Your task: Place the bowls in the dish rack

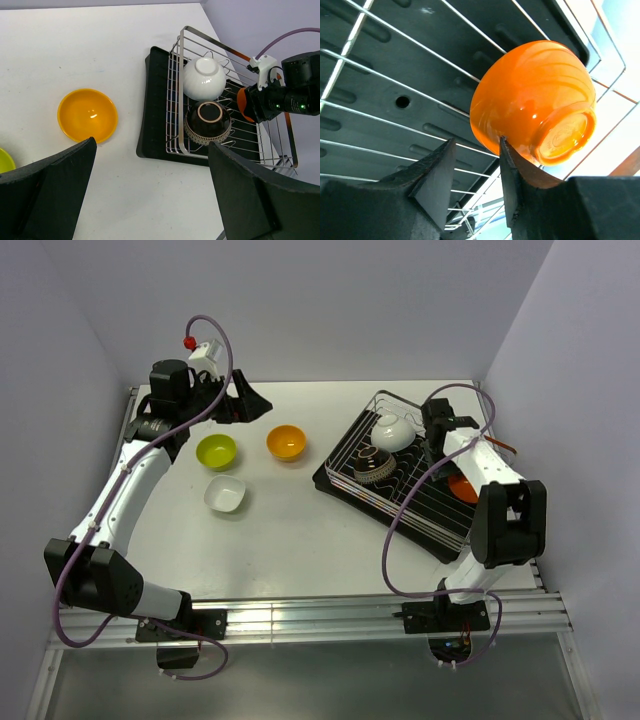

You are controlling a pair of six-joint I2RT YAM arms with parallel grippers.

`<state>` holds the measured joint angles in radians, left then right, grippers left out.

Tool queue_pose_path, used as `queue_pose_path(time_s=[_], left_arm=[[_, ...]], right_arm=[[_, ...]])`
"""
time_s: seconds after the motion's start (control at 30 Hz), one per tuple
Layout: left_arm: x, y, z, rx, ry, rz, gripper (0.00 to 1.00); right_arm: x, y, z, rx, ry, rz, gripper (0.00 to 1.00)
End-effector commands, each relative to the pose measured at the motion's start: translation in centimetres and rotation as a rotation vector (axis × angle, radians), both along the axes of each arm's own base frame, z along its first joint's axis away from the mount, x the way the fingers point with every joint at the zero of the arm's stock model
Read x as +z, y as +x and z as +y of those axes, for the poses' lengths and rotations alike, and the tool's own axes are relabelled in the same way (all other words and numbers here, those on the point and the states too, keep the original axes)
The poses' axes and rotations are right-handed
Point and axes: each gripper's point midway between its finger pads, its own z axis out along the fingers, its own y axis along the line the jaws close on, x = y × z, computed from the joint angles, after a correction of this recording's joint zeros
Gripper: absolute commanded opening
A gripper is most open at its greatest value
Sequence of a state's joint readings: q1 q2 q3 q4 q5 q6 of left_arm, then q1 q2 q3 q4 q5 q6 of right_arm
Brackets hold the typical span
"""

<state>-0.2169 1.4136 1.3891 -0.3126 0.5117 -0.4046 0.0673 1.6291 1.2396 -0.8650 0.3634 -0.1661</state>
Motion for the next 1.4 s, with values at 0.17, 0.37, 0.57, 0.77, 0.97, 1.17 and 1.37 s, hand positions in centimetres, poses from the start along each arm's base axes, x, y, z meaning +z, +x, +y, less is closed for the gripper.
queue_pose_path(time_s=[0.17, 0.37, 0.57, 0.77, 0.97, 1.17, 1.37], left_arm=[[1.5, -0.1, 0.3, -0.006, -0.001, -0.06, 1.0], [1.5, 0.0, 0.5, -0.004, 0.002, -0.063, 1.0], [1.1, 0.4, 0.7, 0.008, 0.01, -0.054, 1.0], [0.5, 1.2, 1.3, 0.035, 0.041, -0.041, 0.99], [-1.8, 2.9, 3.0, 0.08, 0.102, -0.007, 1.0], [-6.1, 6.3, 5.1, 0.103, 0.203, 0.035, 1.0], [-10.0, 10.1, 4.7, 0.103, 0.215, 0.073, 0.93]], right_arm=[[1.4, 1.6, -1.8, -0.022, -0.108, -0.043, 0.51], [1.3, 1.6, -2.3, -0.019, -0.14, -0.037, 0.54], [2.2, 2.0, -2.4, -0.019, -0.154, -0.059, 0.7], [3.1, 2.5, -1.8, -0.018, -0.11, -0.092, 0.89], [6.5, 3.3, 1.3, 0.014, 0.077, -0.21, 1.0], [11.5, 4.1, 3.1, 0.054, 0.183, -0.366, 1.0], [13.5, 3.8, 4.5, 0.09, 0.271, -0.442, 1.0]])
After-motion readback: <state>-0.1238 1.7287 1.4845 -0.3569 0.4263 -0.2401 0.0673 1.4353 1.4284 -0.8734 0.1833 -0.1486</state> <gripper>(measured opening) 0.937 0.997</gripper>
